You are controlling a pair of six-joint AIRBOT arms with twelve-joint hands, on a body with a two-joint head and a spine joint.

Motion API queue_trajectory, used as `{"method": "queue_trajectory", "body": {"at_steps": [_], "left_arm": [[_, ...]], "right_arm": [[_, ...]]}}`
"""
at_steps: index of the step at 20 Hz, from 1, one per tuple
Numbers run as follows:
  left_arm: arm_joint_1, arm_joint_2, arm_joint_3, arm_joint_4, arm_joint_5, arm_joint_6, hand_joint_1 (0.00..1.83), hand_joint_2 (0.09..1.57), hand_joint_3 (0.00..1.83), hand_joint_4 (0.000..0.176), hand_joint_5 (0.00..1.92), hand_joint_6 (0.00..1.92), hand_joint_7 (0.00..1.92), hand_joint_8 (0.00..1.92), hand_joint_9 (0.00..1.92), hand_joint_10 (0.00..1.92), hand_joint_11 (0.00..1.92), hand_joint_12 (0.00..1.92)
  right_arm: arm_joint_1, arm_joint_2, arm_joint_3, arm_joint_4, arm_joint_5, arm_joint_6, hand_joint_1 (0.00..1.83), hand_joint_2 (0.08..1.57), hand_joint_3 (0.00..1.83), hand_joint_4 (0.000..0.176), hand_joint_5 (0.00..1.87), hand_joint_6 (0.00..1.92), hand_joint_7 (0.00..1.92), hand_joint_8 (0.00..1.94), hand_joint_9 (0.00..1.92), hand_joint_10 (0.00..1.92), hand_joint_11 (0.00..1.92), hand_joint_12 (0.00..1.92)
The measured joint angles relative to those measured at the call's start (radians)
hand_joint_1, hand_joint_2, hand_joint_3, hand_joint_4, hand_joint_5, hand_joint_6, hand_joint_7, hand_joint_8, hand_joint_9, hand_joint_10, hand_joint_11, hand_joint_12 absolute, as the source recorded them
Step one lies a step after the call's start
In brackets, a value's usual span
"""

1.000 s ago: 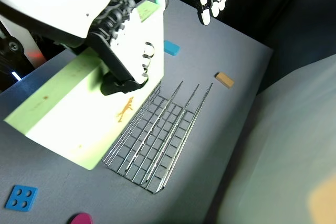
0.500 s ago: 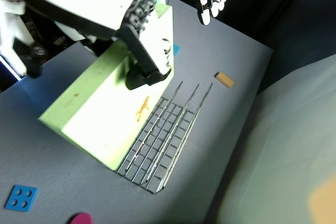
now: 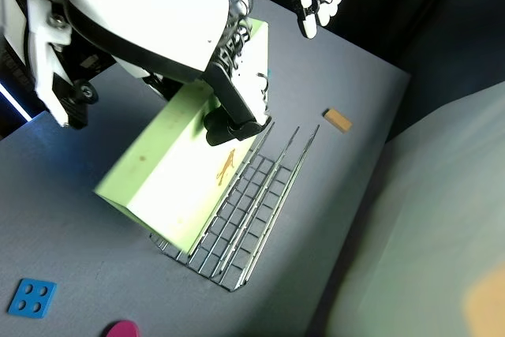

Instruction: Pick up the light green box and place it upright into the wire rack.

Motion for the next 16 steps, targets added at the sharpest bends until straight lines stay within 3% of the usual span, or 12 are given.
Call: {"method": "queue_trajectory", "body": {"at_steps": [9,10,11,16], "left_arm": [[0.0,0.0,-0.002,0.0,-0.001,0.0,0.15,1.2,0.0,0.085,0.37,0.0,0.34,0.0,0.28,0.0,0.0,0.7],[0.0,0.0,-0.002,0.001,0.0,0.0,0.15,1.2,0.0,0.085,0.37,0.0,0.34,0.0,0.28,0.0,0.0,0.7],[0.0,0.0,-0.002,0.001,0.0,0.0,0.15,1.2,0.0,0.085,0.37,0.0,0.34,0.0,0.28,0.0,0.0,0.7],[0.0,0.0,-0.002,-0.003,0.0,0.0,0.15,1.2,0.0,0.085,0.37,0.0,0.34,0.0,0.28,0.0,0.0,0.69]], "right_arm": [[-0.038,-0.043,0.067,0.022,0.008,0.012,1.25,1.14,0.0,0.0,0.89,0.95,0.99,1.2,0.82,1.24,0.67,1.57],[-0.044,-0.047,0.074,0.021,0.013,0.012,1.34,1.16,0.0,0.0,0.84,0.99,0.95,1.19,0.77,1.42,0.66,1.58],[-0.045,-0.049,0.084,0.031,0.013,0.012,1.35,1.17,0.0,0.0,0.82,1.0,0.93,1.19,0.76,1.47,0.66,1.58],[-0.077,-0.068,0.126,0.06,0.008,0.012,1.36,1.17,0.0,0.0,0.82,1.0,0.93,1.19,0.75,1.48,0.65,1.59]]}}
